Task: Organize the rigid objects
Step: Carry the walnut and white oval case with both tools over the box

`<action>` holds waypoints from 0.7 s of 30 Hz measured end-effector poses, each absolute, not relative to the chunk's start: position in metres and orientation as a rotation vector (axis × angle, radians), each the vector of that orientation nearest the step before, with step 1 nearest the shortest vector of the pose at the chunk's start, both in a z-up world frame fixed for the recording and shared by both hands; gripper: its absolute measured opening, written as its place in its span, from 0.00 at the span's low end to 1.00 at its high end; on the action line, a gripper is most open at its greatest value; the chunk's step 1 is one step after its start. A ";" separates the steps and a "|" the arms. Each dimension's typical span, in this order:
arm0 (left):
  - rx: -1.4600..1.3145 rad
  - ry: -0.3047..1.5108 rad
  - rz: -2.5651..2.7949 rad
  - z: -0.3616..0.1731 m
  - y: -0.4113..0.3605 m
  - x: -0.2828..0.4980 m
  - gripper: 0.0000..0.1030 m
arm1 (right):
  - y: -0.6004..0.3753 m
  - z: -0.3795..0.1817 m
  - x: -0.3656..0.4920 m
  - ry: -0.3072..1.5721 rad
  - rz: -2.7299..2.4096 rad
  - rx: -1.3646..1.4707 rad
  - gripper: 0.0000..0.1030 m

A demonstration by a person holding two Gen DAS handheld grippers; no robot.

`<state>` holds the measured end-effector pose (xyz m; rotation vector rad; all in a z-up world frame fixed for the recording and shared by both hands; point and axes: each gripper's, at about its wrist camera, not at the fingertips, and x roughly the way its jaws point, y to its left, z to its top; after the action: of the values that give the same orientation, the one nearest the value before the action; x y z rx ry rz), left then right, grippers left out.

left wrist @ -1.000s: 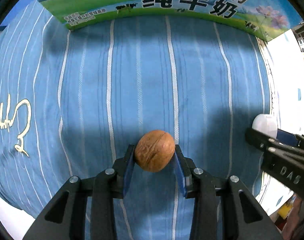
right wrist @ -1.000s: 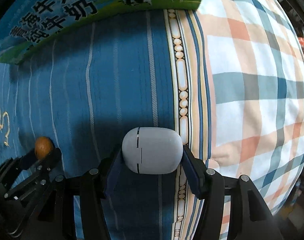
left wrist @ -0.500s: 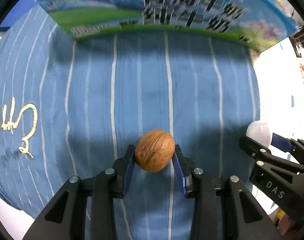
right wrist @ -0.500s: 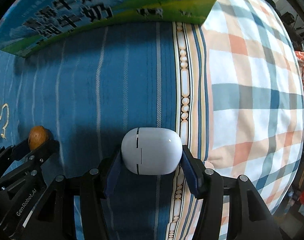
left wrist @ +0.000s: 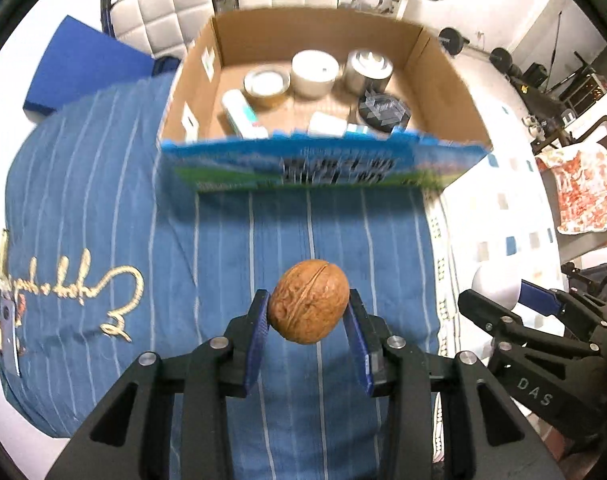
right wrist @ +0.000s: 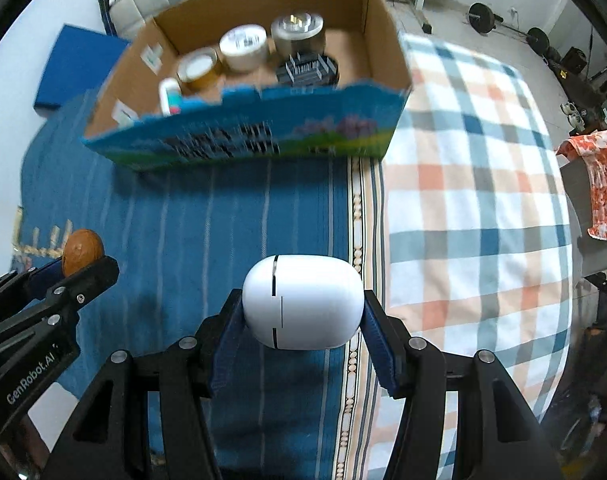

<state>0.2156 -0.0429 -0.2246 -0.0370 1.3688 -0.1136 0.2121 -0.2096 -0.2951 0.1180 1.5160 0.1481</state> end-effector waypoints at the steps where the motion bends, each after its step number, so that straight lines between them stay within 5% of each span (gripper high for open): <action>1: -0.035 1.358 -0.117 -0.217 -0.043 0.217 0.33 | -0.212 -0.286 0.215 1.503 0.149 0.126 0.58; 21: -0.088 1.180 -0.204 -0.138 -0.046 0.277 0.33 | -0.222 -0.213 0.278 1.269 0.139 0.205 0.58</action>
<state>0.2771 -0.0462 -0.1380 -0.0882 1.1802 -0.2036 0.2781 -0.2220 -0.2128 0.2049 1.2694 0.1391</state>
